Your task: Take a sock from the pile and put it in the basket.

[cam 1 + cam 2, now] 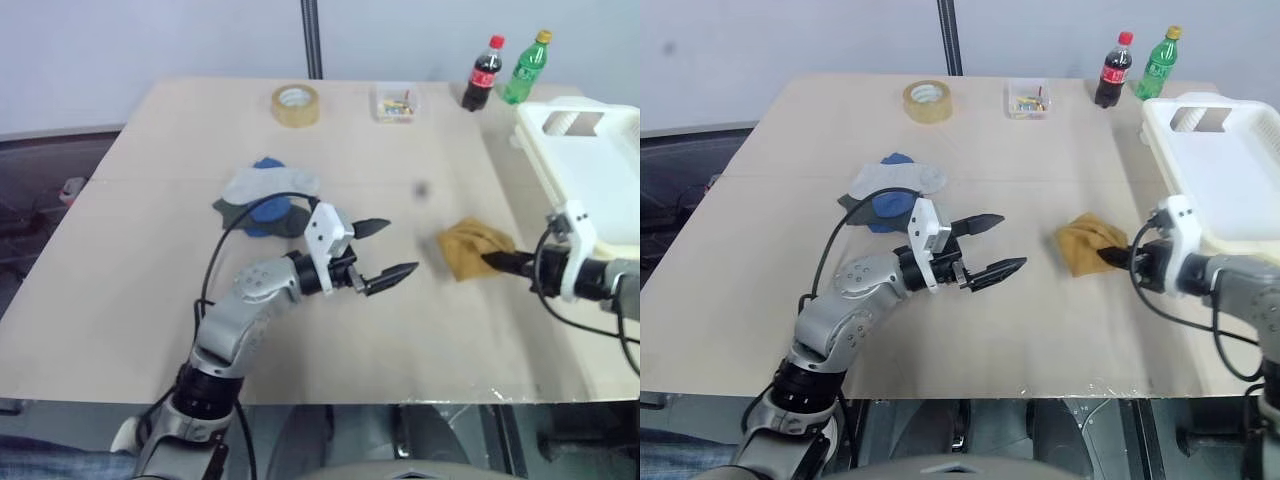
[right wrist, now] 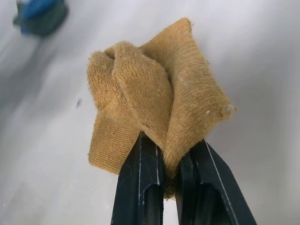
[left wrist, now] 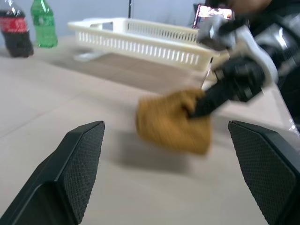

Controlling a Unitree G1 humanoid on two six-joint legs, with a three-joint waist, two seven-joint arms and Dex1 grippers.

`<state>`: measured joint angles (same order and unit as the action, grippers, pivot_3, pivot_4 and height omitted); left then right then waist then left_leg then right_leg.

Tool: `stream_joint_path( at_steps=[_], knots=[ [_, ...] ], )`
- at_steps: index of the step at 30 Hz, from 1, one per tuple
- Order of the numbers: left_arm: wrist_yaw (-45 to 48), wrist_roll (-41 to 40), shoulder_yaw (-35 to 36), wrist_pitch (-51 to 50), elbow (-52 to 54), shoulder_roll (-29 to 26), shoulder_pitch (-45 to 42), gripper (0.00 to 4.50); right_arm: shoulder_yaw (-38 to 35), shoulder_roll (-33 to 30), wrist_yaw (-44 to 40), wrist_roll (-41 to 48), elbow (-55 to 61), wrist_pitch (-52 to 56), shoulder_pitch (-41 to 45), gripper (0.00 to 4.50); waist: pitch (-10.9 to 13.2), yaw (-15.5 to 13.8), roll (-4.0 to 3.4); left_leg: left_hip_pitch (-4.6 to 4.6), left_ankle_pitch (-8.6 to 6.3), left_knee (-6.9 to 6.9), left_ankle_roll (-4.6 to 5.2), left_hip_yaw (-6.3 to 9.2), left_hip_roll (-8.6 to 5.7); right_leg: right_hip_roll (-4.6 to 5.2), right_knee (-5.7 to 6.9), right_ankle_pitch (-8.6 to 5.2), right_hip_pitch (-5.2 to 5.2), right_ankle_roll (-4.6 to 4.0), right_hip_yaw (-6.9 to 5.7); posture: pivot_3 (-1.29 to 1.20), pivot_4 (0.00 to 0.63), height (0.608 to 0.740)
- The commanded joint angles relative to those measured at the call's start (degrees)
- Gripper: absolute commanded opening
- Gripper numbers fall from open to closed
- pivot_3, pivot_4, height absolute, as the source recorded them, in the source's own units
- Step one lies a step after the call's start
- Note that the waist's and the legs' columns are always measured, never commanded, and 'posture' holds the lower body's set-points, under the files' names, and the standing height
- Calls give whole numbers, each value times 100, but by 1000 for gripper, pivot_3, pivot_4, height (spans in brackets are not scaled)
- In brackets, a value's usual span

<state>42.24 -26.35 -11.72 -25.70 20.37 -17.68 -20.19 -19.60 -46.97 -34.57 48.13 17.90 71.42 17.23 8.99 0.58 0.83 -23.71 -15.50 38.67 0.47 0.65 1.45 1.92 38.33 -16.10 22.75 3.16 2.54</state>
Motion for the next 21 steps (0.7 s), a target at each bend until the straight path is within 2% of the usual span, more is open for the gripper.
stream_joint_path(
  at_steps=[1, 5, 9, 14, 17, 18, 19, 21],
  knots=[
    [-24, -145, 33, 375, 193, 342, -197, 4500, -283, -785, -368, -26, -323, -32, 453, 29, 7, -1, -11, -1, 0, 3, 0, 0, 0, 1, 2, 0, 0, 0, 3, 0, 150, 740],
    [19, -80, -87, 514, 97, 549, -232, 4500, -299, -1602, -840, -274, -1117, -325, 775, 29, 9, -15, -16, -2, -1, 17, 6, -8, -8, 7, 6, 2, -2, 3, 3, 0, 150, 740],
    [37, -38, -109, 645, -6, 662, -279, 4500, -100, -2170, -1255, -819, -2489, -995, 1273, 29, 9, -6, -16, -2, -1, 19, 6, -19, -5, 5, 7, 1, -3, 3, 1, 0, 150, 740],
    [2, -13, -128, 759, -83, 795, -320, 4500, 388, -2302, -1424, -1635, -4276, -1886, 2152, 29, 9, 8, -18, 1, -1, 29, 7, -28, -6, 5, 15, 2, -2, 3, 10, 0, 150, 740],
    [6, -28, -121, 777, -98, 832, -321, 4500, 598, -2128, -1137, -2210, -5495, -2530, 2828, 29, 11, 11, -26, 3, -1, 29, 6, -37, -5, 4, 18, 2, -1, 3, 12, 0, 150, 740],
    [19, -37, -128, 789, -102, 844, -309, 4500, 691, -2061, -998, -2426, -5833, -2747, 2998, 879, 11, 14, -28, 3, -1, 29, 6, -39, -5, 4, 18, 2, -1, 3, 12, 0, 150, 740],
    [30, -49, -136, 794, -105, 855, -301, 4500, 812, -2022, -982, -2620, -6035, -2928, 3084, 1043, 11, 15, -29, 2, 0, 29, 6, -40, -5, 4, 18, 2, -1, 3, 13, 0, 150, 740],
    [34, -50, -140, 807, -122, 874, -304, 4500, 1077, -1955, -968, -3007, -6299, -3259, 3161, 2008, 11, 12, -30, 2, 0, 29, 6, -39, -5, 3, 18, 1, 0, 3, 13, 0, 150, 740]
  ],
)
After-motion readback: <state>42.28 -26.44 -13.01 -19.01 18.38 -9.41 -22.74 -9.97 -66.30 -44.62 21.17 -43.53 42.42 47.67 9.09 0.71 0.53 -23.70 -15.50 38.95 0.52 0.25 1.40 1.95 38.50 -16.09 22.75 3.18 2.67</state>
